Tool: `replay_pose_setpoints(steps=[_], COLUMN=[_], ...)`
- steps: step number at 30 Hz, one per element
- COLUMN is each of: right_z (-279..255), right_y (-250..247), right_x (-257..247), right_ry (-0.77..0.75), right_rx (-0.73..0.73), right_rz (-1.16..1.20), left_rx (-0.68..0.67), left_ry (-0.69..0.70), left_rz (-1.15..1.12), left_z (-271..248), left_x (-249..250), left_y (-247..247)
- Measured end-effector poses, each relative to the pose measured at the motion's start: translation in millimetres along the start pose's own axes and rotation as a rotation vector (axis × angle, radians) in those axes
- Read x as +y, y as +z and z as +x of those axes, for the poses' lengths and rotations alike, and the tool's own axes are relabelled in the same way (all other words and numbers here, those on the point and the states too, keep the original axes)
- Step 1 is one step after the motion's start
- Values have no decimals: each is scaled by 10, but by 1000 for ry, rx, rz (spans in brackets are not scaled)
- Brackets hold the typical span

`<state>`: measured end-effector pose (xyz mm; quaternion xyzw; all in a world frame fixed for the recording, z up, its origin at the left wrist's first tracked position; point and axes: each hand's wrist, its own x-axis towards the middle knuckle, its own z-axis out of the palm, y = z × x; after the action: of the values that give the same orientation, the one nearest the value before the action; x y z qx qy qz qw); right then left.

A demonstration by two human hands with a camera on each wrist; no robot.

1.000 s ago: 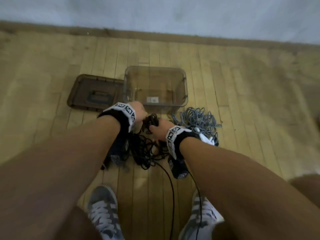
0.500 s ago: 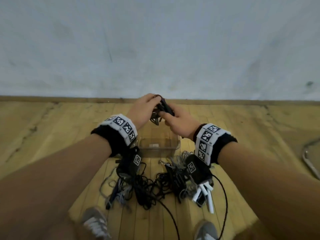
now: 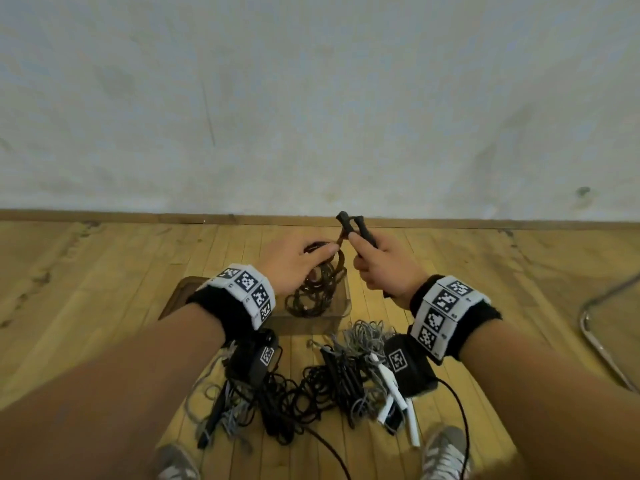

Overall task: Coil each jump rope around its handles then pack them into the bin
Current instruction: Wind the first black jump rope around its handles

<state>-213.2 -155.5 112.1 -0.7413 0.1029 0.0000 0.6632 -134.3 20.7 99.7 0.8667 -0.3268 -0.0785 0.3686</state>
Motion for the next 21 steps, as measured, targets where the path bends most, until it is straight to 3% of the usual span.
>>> replay_pose_setpoints(steps=[7,13,16,17,19,21], right_z=[217,307,301,277,209,124], right_y=[-232,-322,-372,-415,-471,-414], right_x=[-23,-59,-160,-200,-238,-185], right_ry=[42,10,-53,-66,-48,7], right_rx=[227,345,466,454,298,93], right_rz=[-1,77,231,289,343,244], left_rx=[20,-381,-616,-699,-795,-758], left_ry=[20,-67,-100,-144,-259,-308], left_rz=[141,647,875,919,884,591], left_z=[128,18,-157,-217,-304,-309], left_x=[-133,-275,-382,-431,-463,-345], left_y=[3,212,365,395,419,367])
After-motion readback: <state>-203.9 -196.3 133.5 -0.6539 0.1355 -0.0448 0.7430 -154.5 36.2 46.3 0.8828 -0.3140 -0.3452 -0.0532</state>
